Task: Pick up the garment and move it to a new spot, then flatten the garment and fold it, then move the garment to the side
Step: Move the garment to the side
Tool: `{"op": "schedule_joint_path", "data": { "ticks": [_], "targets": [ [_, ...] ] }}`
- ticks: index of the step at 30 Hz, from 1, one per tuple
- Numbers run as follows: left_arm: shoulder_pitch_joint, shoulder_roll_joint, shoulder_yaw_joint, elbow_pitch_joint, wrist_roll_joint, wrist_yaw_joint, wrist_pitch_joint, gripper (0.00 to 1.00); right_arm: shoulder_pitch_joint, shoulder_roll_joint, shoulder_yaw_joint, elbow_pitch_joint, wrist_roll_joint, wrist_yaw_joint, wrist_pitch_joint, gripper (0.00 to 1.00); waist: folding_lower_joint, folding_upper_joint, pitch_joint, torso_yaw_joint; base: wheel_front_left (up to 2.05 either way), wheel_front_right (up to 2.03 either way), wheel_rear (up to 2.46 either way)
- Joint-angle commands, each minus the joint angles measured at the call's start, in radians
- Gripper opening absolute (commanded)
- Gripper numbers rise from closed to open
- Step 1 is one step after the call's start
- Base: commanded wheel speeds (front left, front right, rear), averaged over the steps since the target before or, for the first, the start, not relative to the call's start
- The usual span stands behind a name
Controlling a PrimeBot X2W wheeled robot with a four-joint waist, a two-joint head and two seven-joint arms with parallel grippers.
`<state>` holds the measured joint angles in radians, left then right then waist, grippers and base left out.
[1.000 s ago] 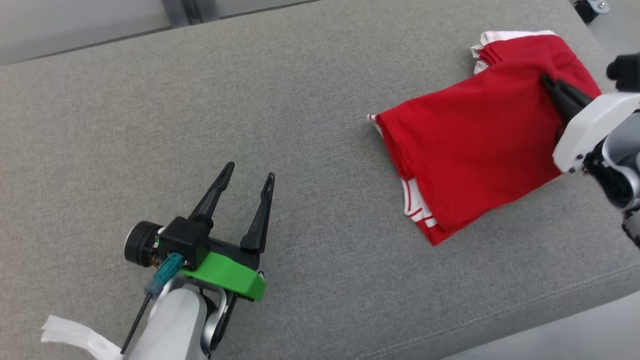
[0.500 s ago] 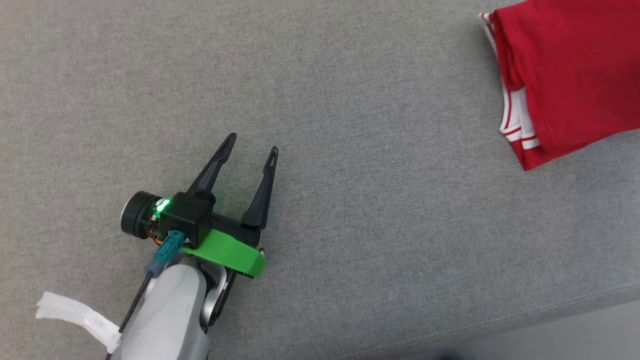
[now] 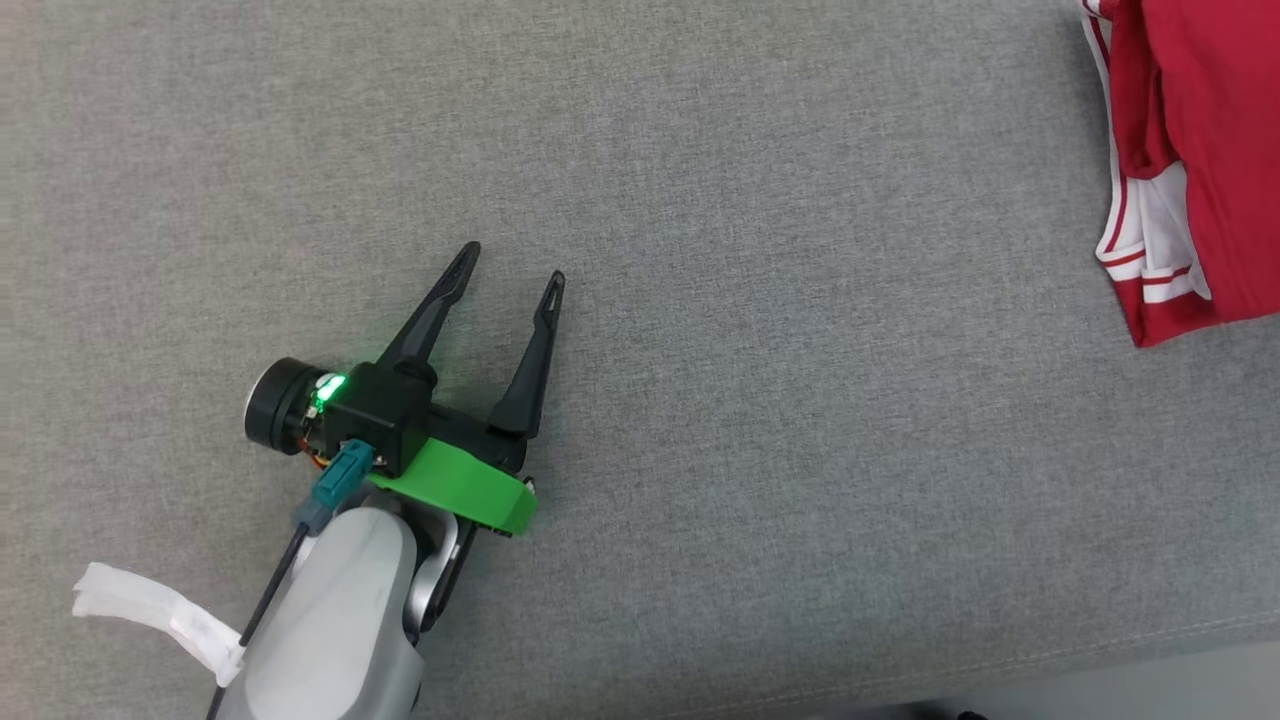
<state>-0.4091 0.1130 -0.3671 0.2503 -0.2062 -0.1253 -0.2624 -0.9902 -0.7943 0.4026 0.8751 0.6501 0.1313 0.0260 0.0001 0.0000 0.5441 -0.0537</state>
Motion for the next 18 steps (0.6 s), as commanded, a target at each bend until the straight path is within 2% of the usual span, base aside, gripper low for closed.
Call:
{"op": "schedule_joint_path", "data": {
  "ticks": [1, 5, 9, 13, 18],
  "targets": [
    [-0.001, 0.002, 0.005, 0.002, -0.009, 0.004, -0.002, 1.00, -0.017, 0.000, 0.007, 0.028, -0.021, -0.001, -0.018, 1.00, -0.0001, 0.0000, -0.018, 0.010, 0.00, 0.00, 0.00],
    [0.025, -0.001, 0.022, 0.000, -0.018, 0.009, -0.002, 1.00, -0.020, 0.016, 0.021, 0.102, -0.064, -0.001, -0.074, 1.00, -0.0001, 0.0000, -0.073, 0.019, 0.00, 0.00, 0.00],
    [0.057, 0.007, 0.060, -0.014, -0.022, 0.021, -0.002, 1.00, -0.007, 0.038, 0.037, 0.117, -0.081, -0.001, -0.152, 1.00, -0.0001, 0.0000, -0.150, 0.027, 0.00, 0.00, 0.00],
    [0.108, 0.022, 0.104, -0.032, -0.030, 0.032, -0.002, 1.00, 0.024, 0.074, 0.059, 0.082, -0.082, -0.001, -0.229, 1.00, -0.0001, 0.0000, -0.246, 0.029, 0.00, 0.00, 0.00],
    [0.182, 0.043, 0.169, -0.057, -0.044, 0.056, -0.002, 1.00, 0.097, 0.130, 0.060, -0.019, -0.053, -0.001, -0.273, 1.00, -0.0001, 0.0000, -0.365, 0.033, 0.00, 0.00, 0.00]
  ]
}}
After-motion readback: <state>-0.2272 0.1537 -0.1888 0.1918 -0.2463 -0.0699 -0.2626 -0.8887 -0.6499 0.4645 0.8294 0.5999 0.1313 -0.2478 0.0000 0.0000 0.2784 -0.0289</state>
